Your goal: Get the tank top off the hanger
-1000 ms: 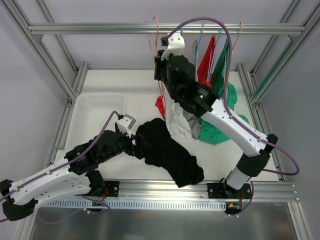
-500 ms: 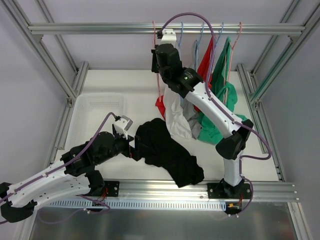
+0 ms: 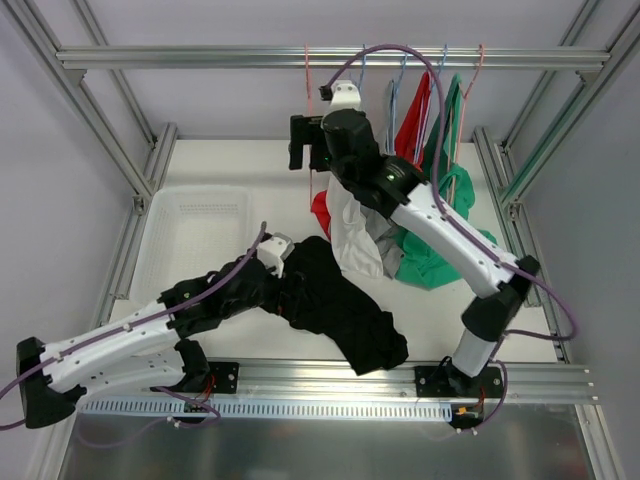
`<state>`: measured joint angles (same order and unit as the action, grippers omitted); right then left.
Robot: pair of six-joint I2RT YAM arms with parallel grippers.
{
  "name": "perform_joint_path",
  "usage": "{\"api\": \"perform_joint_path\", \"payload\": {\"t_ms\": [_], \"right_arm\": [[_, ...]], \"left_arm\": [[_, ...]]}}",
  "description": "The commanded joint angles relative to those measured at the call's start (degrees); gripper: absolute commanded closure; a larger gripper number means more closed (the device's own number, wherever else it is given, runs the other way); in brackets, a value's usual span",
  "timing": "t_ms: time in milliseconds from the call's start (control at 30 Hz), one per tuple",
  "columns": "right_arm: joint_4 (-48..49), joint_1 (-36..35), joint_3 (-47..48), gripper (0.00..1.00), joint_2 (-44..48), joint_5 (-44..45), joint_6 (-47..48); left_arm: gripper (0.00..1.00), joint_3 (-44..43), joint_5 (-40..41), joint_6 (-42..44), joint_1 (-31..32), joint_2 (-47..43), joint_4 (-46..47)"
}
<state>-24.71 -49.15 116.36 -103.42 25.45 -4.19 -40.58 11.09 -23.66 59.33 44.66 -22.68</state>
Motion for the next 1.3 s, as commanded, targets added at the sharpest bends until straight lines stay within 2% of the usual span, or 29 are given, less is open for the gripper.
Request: {"api": "perform_joint_path", "payload": {"t_ms": [0,133,167,333,367,467,567,700,767,800,833,867,933,1100,1267], "right_arm": [[1.77,-1.92,-6.56,0.01,14.88,-1.19,2.60],[1.51,-2.09,-18.86,0.01,30.50,-4.00,5.57],[0.81,-2.01,-21.06,0.01,33.16,-4.27,6.20],[0.19,-2.09,-39.66,0.01,52.23,-1.38,7.44],[0.19,-2.09,-41.98,0.01,58.09,-1.11,7.35],[-1.39,-2.09,-48.32,0.00,66.55,-1.45,5.95],[-4.20,-2.09,-50.52,0.01,69.83,-4.70,5.42],[-7.80,-2.09,-50.09,0.01,71.68,-9.98,5.42],[-7.99,-2.09,-50.43,0.01,72.21,-10.95,5.42],[-7.90,-2.09,-50.61,0.00,72.56,-11.21,5.42],[-7.81,-2.09,-50.79,0.00,72.65,-11.13,5.33],[-7.72,-2.09,-51.14,0.01,72.83,-10.78,5.33],[-7.28,-2.09,-51.40,0.01,73.00,-10.51,5.42],[-6.32,-2.09,-51.84,0.01,73.44,-10.42,5.68],[-5.79,-2.09,-52.20,0.01,74.06,-9.90,5.59]], "left_arm": [[0.01,-1.35,0.42,-1.04,0.79,5.51,5.51],[0.01,-2.05,0.68,-0.68,1.84,14.38,10.97],[0.01,-2.83,1.90,-0.77,2.80,19.44,11.42],[0.02,-11.44,4.29,-1.56,7.11,34.76,12.66],[0.01,-14.33,4.29,-1.91,7.64,39.57,12.57],[0.01,-18.38,5.86,-3.66,9.31,48.54,12.48],[0.01,-19.45,8.33,-6.30,9.49,55.59,12.04],[0.02,-18.23,7.72,-8.77,9.58,59.57,11.16],[0.31,-16.74,6.93,-9.65,9.66,58.44,11.08],[0.50,-16.21,7.19,-9.74,9.66,57.21,10.90],[0.91,-15.50,8.23,-10.00,9.66,55.72,10.55],[1.00,-14.63,9.03,-10.52,9.66,51.97,9.94],[1.00,-14.44,11.04,-10.70,9.66,47.29,6.09],[1.00,-19.18,23.79,-9.65,8.35,30.42,-5.96],[1.00,-25.60,25.91,-6.32,-0.78,18.28,-13.52]]}}
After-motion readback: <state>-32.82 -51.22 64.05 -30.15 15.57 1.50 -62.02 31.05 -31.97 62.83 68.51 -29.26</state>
